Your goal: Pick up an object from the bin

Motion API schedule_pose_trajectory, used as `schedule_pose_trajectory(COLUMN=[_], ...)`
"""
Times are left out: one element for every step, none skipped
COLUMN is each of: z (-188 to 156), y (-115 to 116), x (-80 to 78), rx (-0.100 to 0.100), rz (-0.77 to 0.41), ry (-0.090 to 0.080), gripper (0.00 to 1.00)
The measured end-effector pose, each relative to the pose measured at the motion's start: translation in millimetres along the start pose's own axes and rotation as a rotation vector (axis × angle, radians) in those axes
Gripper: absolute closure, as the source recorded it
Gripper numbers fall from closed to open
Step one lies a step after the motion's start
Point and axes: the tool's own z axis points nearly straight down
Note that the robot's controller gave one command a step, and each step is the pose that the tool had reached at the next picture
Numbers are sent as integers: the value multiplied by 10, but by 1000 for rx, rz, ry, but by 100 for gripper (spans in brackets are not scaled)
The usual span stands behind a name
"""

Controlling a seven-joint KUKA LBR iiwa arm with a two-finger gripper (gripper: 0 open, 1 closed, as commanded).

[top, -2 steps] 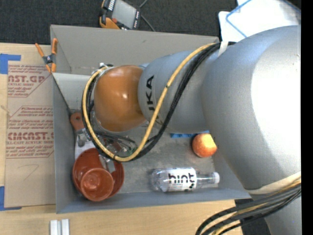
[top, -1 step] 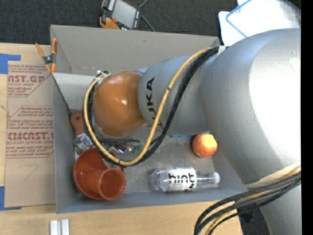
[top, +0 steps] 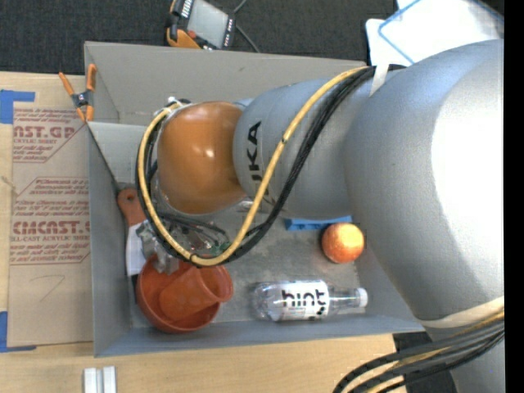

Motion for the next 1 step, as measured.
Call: schedule_pose_trajectory(z=[0], y=[-1], x=[0], rx=[0], rz=[0], ry=[0], gripper=[100])
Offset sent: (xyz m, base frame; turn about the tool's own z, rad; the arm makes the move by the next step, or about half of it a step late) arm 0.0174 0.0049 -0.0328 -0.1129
